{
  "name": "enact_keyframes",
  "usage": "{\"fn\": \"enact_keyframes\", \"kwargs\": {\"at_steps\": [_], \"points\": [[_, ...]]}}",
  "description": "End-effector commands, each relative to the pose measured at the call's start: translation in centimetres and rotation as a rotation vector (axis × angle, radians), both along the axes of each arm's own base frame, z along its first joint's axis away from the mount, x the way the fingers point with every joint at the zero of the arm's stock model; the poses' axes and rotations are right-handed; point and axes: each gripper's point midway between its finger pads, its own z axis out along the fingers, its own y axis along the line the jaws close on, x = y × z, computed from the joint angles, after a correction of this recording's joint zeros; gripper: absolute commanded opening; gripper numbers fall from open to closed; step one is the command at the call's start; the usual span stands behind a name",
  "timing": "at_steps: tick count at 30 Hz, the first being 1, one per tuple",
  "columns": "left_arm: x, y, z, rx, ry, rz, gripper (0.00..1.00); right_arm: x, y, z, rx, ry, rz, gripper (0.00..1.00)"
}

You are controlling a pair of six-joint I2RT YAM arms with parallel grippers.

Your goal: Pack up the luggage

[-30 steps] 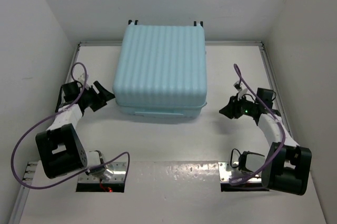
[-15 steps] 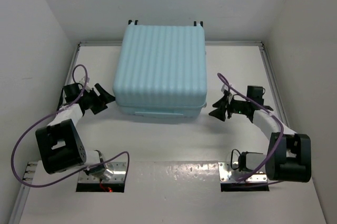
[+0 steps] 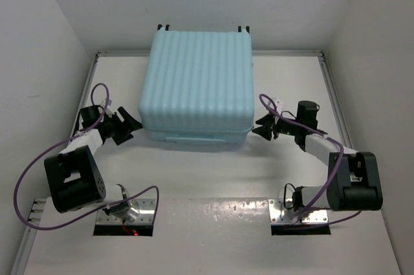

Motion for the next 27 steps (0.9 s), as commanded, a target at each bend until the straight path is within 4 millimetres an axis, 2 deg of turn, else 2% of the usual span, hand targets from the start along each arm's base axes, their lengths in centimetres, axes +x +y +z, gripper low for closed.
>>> {"fn": "enact_keyframes", "kwargs": {"at_steps": [1, 7, 10, 15, 22, 27], "points": [[-0.5, -1.6, 0.3, -0.049, 0.001, -0.053, 0.76, 1.0, 1.3, 2.9, 0.028, -0.121, 0.084, 0.40], [0.6, -1.9, 0.3, -0.056, -0.008, -0.062, 0.76, 0.0, 3.1, 2.9, 0.031, -0.122, 0.157, 0.35], [1.0, -2.1, 0.5, -0.059, -0.013, -0.067, 0.76, -0.5, 3.6, 2.8, 0.026, -0.114, 0.180, 0.29], [1.4, -2.8, 0.5, -0.075, -0.015, -0.082, 0.76, -0.5, 3.7, 2.3, 0.019, -0.088, 0.184, 0.16], [1.9, -3.7, 0.4, -0.084, -0.022, -0.101, 0.71, 0.3, 3.9, 2.8, 0.038, -0.076, 0.142, 0.00], [2.2, -4.3, 0.4, -0.094, -0.026, -0.108, 0.70, 0.9, 3.4, 3.2, 0.027, -0.078, 0.068, 0.00]]}}
